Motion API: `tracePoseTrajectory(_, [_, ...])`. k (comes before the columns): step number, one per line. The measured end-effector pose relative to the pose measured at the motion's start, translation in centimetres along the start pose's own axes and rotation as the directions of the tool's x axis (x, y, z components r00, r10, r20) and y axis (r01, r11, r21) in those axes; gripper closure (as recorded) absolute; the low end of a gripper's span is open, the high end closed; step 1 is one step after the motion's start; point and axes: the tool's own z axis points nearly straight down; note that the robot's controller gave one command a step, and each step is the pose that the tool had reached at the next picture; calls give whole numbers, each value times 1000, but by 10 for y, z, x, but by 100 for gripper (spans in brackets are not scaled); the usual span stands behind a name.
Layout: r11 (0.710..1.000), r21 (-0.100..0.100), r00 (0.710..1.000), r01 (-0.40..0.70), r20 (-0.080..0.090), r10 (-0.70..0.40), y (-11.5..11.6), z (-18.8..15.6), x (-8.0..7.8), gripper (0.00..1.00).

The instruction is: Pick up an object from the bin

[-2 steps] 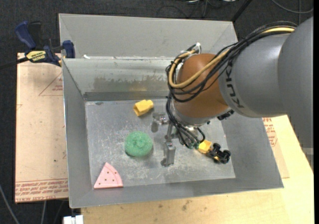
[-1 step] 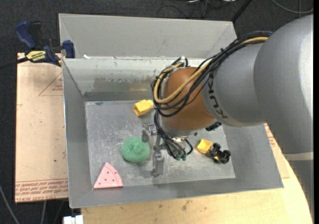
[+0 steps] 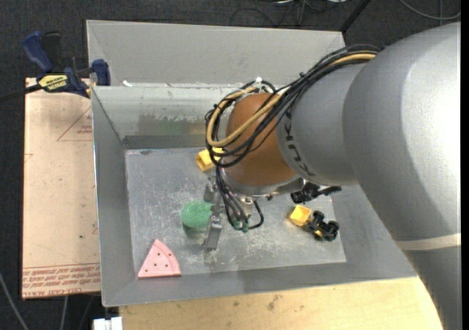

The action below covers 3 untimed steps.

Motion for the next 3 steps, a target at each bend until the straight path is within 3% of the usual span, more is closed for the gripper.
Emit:
tracePoseTrajectory(1, [970,0,970,243,0,-243,31,15,7,100])
tracePoseTrajectory(2, [970,0,970,242,0,-242,31,15,7,100])
tracePoseTrajectory(3, [956,0,956,293,1,-293,14,-119,30,100])
